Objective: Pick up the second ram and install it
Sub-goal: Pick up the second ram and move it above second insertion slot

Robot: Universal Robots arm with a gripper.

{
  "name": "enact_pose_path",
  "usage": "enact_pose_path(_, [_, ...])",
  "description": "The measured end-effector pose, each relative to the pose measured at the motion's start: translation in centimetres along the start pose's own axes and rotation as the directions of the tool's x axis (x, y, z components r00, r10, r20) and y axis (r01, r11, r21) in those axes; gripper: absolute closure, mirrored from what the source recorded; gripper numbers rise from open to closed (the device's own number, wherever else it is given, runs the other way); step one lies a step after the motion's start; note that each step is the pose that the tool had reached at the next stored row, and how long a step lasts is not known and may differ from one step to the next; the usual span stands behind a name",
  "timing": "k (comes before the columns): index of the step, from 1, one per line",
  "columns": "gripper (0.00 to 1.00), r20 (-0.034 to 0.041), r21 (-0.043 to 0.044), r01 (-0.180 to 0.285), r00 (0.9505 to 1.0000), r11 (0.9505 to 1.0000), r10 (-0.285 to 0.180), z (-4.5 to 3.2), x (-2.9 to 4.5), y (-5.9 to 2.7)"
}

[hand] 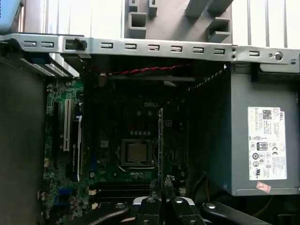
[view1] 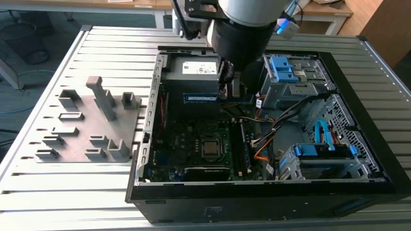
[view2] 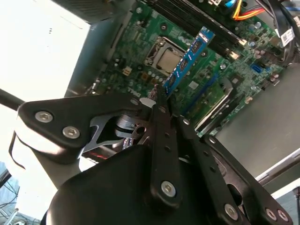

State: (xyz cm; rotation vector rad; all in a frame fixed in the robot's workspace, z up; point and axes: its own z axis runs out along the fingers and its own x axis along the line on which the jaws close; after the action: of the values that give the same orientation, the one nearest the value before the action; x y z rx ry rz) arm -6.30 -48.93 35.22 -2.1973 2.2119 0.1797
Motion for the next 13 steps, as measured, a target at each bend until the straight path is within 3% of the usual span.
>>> enact_pose_path(7, [0.86, 0.0001, -0.0001, 0.0, 1.0, 1.0, 0.0, 0.7, 3.03, -0.13])
enact_pose_path(13, [0.86, 0.0001, 0.0, 0.0, 1.0, 1.0, 0.0, 1.63, 3.43, -1.41])
